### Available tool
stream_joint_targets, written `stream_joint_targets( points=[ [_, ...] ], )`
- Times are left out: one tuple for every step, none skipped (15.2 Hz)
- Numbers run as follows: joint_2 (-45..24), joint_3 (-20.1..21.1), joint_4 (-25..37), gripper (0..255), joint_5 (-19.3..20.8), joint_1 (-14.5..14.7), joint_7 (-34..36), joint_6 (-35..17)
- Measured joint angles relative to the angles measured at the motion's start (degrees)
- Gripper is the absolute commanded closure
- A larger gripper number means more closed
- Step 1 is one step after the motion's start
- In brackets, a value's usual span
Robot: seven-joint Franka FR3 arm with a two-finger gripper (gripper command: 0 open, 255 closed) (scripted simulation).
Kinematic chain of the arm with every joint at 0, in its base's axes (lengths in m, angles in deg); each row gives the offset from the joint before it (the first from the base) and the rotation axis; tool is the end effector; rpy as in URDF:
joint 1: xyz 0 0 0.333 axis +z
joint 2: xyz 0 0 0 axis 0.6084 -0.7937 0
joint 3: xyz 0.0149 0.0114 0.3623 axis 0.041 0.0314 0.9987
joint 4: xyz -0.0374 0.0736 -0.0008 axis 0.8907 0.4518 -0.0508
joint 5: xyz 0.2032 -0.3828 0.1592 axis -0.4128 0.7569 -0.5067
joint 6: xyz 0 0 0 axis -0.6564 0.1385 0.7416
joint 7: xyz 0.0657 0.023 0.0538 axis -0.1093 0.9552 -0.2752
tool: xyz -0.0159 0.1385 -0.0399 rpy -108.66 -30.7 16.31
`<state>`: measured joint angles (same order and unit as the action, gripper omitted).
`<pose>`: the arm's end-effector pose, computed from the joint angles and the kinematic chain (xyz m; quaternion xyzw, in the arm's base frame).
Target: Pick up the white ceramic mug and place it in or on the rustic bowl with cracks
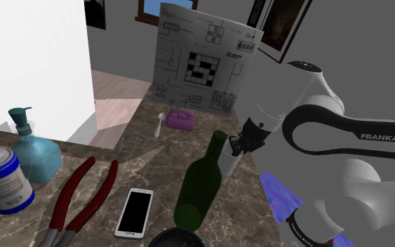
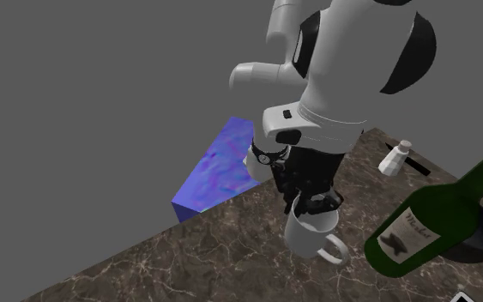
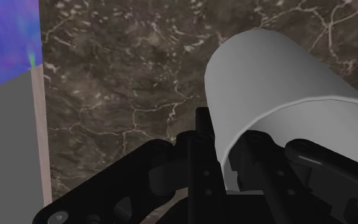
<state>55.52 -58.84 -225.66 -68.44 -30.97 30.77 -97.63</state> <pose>0.2974 0.1350 0.3733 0.9751 -0.2047 0.0854 0.0050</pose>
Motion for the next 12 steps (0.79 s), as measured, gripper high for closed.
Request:
stream_joint_targets(
  points=[
    [0.42, -0.19, 0.57, 255, 0.15, -0.02, 0.00, 0.98],
    [0.63, -0.46, 1.28, 255, 0.40, -0.18, -0.11, 1.89],
    [0.65, -0.62, 1.98, 255, 0.58, -0.33, -0.16, 2.58],
    [0.91, -0.84, 2.74, 255, 0.79, -0.43, -0.19, 3.58],
    [1.38, -1.00, 3.11, 255, 0.88, -0.39, -0.18, 4.43],
    [1.77, -1.46, 3.79, 255, 1.22, -0.59, -0.45, 5.49],
    [2.01, -1.55, 4.46, 255, 1.32, -0.59, -0.37, 6.39],
    [2.24, -1.63, 5.05, 255, 1.40, -0.57, -0.28, 7.21],
    [2.23, -1.75, 5.87, 255, 1.55, -0.67, -0.27, 8.01],
    [2.16, -1.98, 6.67, 255, 1.79, -0.86, -0.38, 8.73],
    [2.25, -2.33, 7.41, 255, 2.07, -1.06, -0.58, 9.55],
    [2.41, -2.59, 8.07, 255, 2.27, -1.17, -0.68, 10.37]
  ],
)
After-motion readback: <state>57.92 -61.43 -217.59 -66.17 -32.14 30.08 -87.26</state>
